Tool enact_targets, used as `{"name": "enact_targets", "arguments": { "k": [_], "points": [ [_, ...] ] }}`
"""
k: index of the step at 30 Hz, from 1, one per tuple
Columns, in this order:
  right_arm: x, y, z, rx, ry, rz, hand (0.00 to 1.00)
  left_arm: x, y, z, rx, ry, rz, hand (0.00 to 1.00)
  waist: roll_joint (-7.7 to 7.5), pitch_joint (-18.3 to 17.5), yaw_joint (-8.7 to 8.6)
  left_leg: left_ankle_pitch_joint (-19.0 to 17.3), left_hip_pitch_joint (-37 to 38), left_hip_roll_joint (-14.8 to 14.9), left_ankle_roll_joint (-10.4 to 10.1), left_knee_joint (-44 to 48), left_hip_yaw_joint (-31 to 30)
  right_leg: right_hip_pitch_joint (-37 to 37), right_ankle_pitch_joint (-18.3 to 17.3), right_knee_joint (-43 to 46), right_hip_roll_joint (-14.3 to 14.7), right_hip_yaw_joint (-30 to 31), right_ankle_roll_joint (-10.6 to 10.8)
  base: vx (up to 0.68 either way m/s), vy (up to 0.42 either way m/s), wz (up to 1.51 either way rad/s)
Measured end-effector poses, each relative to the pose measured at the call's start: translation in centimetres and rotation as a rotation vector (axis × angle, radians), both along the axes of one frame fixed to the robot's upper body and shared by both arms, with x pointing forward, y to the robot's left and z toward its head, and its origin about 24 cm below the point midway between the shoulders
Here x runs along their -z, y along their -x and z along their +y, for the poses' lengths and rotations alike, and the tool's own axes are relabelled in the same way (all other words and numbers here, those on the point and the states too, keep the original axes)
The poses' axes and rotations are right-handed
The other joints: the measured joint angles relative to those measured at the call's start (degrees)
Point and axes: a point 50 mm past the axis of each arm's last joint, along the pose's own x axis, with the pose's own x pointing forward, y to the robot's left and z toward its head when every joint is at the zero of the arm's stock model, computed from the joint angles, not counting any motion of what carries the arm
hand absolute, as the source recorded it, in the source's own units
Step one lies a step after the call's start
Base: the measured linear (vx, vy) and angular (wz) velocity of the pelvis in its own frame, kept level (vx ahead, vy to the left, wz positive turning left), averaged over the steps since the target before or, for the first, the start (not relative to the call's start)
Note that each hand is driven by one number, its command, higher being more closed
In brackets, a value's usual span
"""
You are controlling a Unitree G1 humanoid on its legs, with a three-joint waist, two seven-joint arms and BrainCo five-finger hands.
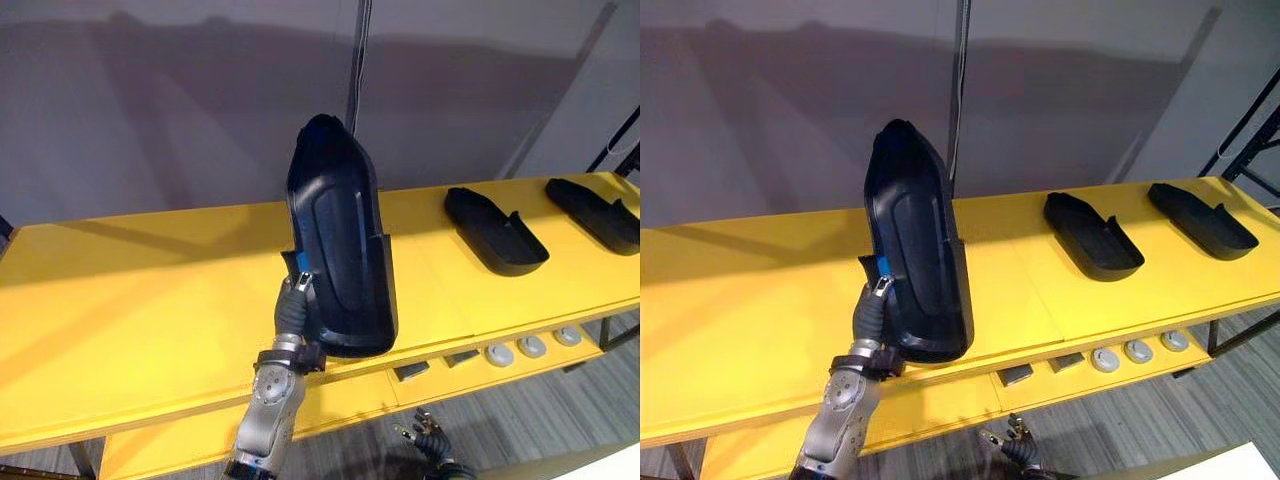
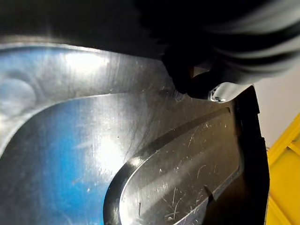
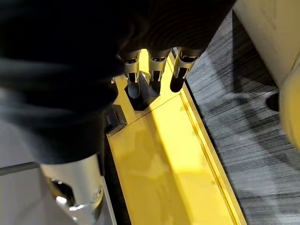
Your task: Walk over and take plastic housings, then place them on the shelf
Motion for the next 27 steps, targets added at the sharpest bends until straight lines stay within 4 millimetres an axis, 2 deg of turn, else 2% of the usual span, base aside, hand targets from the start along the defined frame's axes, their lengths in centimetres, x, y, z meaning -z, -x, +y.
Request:
{"name": "enact_targets", "arguments": {
  "k": [2, 6, 10, 14, 20, 21, 27],
  "points": [
    [0.2, 0.1, 0.0, -0.001, -0.001, 0.01, 0.0, 0.5, -0.6, 0.3, -0.023, -0.012, 0.029, 1.0, -0.19, -0.2, -0.26, 0.7, 0.8, -0.1, 0.1, -1.0, 0.0, 1.0, 1.1, -1.6, 0.0, 0.0, 0.1, 0.04, 0.056, 0.0],
    [0.8, 0.0, 0.2, -0.014, -0.009, 0.045, 0.0, 2.4, -3.0, 1.6, -0.088, -0.074, 0.14, 1.0, -0.31, -0.4, -2.0, 3.0, 1.9, -0.4, 1.0, -5.2, 0.1, 2.5, 5.2, -7.0, -0.1, 0.0, 0.4, -0.03, 0.052, -0.02],
    [0.9, -0.1, 0.2, -0.022, -0.011, 0.053, 0.0, 4.2, -4.2, 2.5, -0.118, -0.14, 0.246, 1.0, -0.49, -0.3, -3.26, 4.4, 1.7, -1.3, 1.6, -6.7, 0.1, 2.6, 7.2, -9.3, -0.8, 0.3, 0.8, -0.1, 0.035, -0.02],
    [1.3, 0.2, 0.2, -0.028, -0.01, 0.079, 0.0, 3.8, -5.5, 3.2, -0.151, -0.155, 0.256, 1.0, -1.41, 0.2, -4.45, 5.9, 0.9, -2.2, 1.8, -7.4, 0.0, 2.5, 8.2, -11.5, -1.6, 1.2, 1.6, -0.14, -0.001, 0.0],
    [1.3, 0.3, 0.1, -0.051, -0.002, 0.084, 0.0, 3.5, -7.0, 3.6, -0.162, -0.181, 0.279, 1.0, -1.81, 0.5, -6.16, 8.3, 0.9, -1.9, 0.9, -11.0, 0.1, 2.0, 10.0, -13.9, -1.2, 1.3, 1.1, -0.12, -0.038, -0.02],
    [1.3, 0.2, 0.2, -0.06, -0.002, 0.083, 0.0, 3.2, -7.4, 3.6, -0.163, -0.18, 0.281, 0.0, -1.92, 0.5, -6.5, 8.7, 0.9, -1.8, 0.7, -11.9, 0.2, 1.9, 10.0, -14.4, -1.0, 1.4, 1.2, -0.06, -0.029, -0.03],
    [1.3, 0.0, 0.5, -0.077, -0.012, 0.082, 0.0, 2.2, -8.4, 3.9, -0.182, -0.135, 0.275, 0.0, -1.83, 0.7, -7.63, 9.0, 1.2, -1.3, 0.8, -12.8, 1.0, 1.8, 10.7, -15.0, -0.4, 1.9, 0.8, 0.03, -0.005, -0.04]
  ]
}}
